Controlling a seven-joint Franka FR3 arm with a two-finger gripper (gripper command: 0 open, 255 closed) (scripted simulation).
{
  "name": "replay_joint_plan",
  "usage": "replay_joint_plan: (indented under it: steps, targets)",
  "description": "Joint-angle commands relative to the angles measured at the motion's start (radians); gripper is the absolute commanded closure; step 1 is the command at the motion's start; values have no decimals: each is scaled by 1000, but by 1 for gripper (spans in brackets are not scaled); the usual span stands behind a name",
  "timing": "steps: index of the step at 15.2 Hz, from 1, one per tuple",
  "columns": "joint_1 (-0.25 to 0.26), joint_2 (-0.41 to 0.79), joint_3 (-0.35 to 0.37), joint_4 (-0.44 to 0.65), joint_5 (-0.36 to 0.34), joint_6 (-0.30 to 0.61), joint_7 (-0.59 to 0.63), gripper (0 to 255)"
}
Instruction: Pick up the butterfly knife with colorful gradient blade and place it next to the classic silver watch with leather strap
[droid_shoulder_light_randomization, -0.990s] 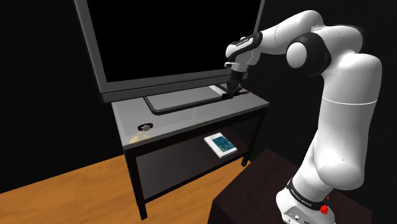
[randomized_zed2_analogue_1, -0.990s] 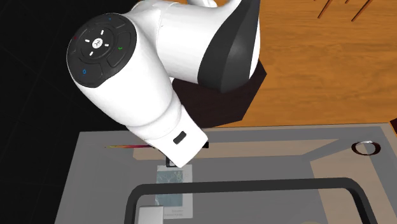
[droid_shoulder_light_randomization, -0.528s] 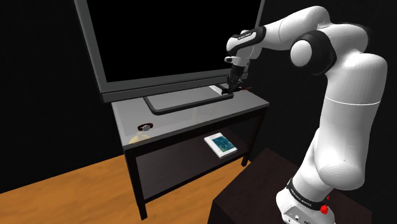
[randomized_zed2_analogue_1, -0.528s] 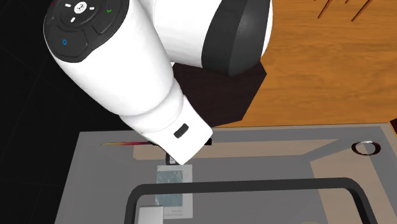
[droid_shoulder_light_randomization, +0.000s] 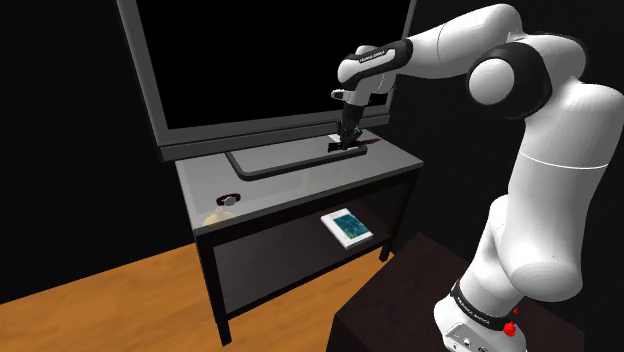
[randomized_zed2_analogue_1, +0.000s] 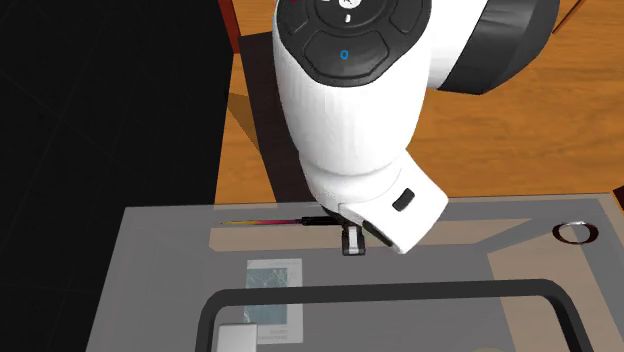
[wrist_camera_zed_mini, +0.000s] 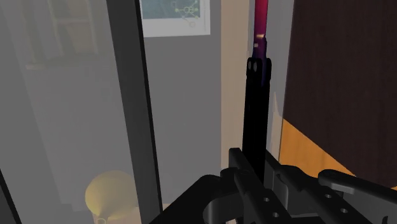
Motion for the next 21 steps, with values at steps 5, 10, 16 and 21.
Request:
replay_joint_plan:
  steps: [5, 10, 16, 21]
  targets:
    - [87, -1, 51, 3, -6, 21, 140, 255]
    - [147, 29, 93, 41, 4, 24, 243, 255]
    - [207, 95, 143, 129, 27, 13, 356, 255]
    - [246, 174, 181, 239, 51, -12, 444, 255]
